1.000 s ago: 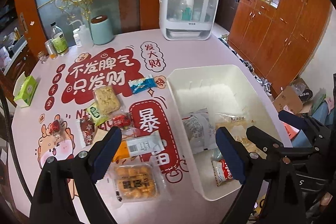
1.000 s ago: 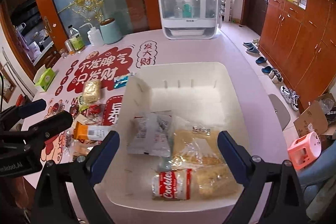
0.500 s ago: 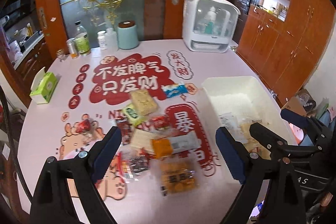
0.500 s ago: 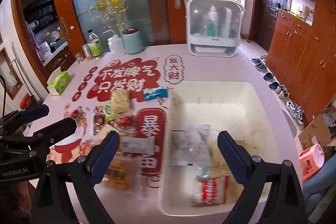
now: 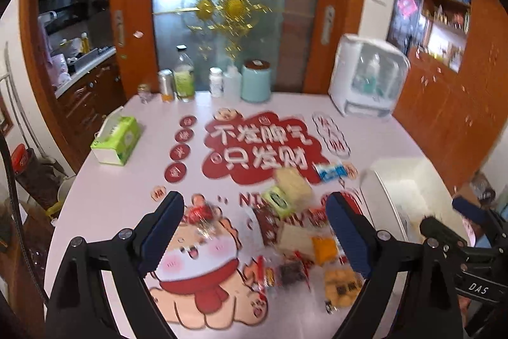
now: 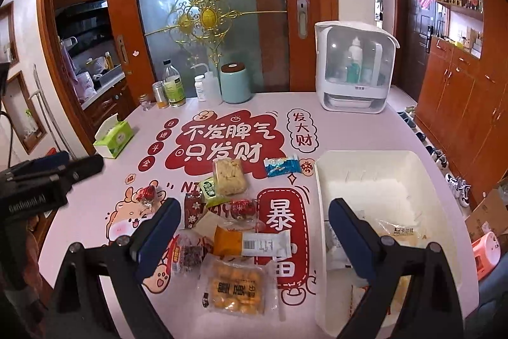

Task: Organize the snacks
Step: 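Withdraw both tools from the bin back toward the remaining snacks, then grasp the chocolate bar with left tool while right tool grasps another puffed-snack bag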

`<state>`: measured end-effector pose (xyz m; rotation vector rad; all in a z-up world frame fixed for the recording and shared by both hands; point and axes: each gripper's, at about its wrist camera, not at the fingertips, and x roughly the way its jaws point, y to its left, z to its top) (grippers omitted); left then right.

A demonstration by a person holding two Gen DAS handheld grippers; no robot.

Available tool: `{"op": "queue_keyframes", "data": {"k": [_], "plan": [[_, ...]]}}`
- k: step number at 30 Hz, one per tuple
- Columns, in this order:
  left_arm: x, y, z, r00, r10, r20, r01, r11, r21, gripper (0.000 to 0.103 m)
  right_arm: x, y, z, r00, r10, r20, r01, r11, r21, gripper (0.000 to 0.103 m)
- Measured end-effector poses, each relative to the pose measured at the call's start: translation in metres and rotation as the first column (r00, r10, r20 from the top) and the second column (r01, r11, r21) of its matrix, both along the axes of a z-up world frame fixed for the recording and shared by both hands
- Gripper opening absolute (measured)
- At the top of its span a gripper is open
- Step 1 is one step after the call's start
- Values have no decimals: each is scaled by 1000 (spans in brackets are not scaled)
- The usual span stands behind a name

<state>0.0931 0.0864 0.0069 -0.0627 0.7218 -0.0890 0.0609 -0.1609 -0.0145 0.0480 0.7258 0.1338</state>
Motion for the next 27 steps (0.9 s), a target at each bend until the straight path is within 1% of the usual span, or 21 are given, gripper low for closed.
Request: {"op": "queue_keyframes", "data": {"k": [3,5,7,10,12,14,16,18,22,24,27], "plan": [[6,15,-4,1000,-8,-19,8,1000,7,90,10,6,-2,999,-2,-51,2,1000,18,95],[12,24,-9,998,-12,-54,13,1000,24,90,14,10,-3,998,-9,-57,10,1000,18,95],[19,34,-15,995,-23,-93,25,999,21,90,19,12,-2,998,-13,-64,15,999,31,95],[26,45,-21,993,4,-118,0,1000,28,90,27,14,-2,997,-11,-75,16,998,61,95],[30,54,-27,991,26,-133,-20,999,47,90,34,16,-1,997,-16,-74,20,998,57,95],[33,59,-33,989,26,-144,-17,998,59,90,39,18,-1,998,-13,-67,17,998,58,95],[39,67,-42,987,25,-161,-16,998,54,90,45,20,-2,998,-8,-61,12,998,61,95],[43,74,-50,983,34,-180,-26,998,48,90,55,23,-6,997,11,-73,-6,998,63,94],[60,83,-71,972,53,-229,-41,998,56,90,85,30,-21,992,35,-125,-28,998,57,90],[69,83,-82,965,48,-259,-39,998,41,90,106,32,-34,985,49,-165,-38,997,69,88],[83,74,-99,956,20,-291,-18,1000,7,90,132,35,-53,976,60,-210,-48,997,62,86]]}}
